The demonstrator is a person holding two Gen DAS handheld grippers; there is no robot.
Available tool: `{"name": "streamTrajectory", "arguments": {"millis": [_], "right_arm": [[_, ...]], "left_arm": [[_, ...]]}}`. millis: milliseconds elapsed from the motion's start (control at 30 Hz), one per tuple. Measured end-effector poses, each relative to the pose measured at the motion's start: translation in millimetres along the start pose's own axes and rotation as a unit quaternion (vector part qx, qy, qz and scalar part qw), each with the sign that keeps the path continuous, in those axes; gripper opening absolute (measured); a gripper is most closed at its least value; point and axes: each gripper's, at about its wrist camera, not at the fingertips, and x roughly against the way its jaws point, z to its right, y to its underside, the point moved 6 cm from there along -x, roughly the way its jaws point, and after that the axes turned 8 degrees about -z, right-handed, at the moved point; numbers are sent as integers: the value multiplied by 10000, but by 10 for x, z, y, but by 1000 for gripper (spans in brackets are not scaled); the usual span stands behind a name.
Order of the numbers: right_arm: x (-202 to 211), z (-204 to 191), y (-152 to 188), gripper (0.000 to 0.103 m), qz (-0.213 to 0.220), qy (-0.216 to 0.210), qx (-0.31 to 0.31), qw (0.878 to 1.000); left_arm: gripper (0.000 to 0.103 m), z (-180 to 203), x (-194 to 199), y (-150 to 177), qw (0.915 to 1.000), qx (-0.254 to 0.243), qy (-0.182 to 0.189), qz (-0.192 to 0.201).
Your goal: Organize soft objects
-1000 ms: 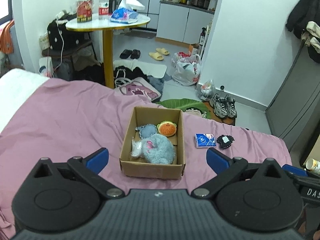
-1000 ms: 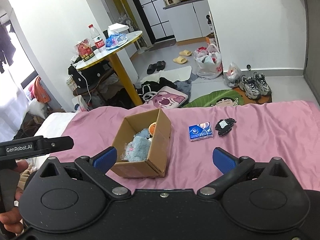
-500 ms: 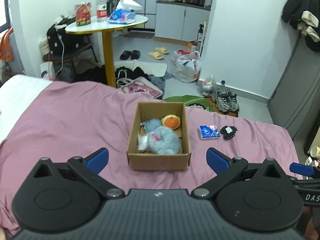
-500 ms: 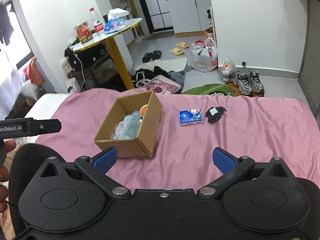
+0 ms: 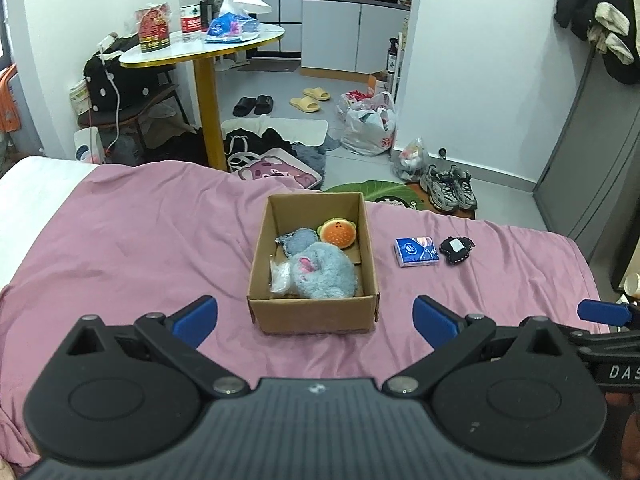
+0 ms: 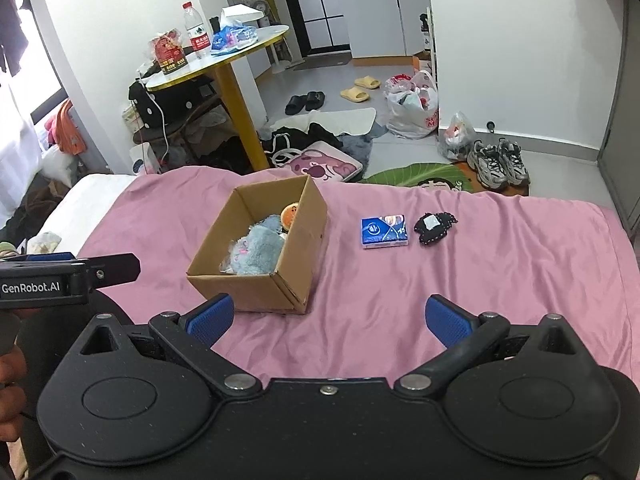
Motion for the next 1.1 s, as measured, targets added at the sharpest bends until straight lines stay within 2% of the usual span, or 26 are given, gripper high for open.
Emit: {"name": "streamTrajectory", "arguments": {"millis": [1100], "right_arm": [[34, -125, -140, 103, 56, -13, 360, 9993]], "left_arm": [[103, -65, -144, -65, 10000, 62, -71, 31]]}}
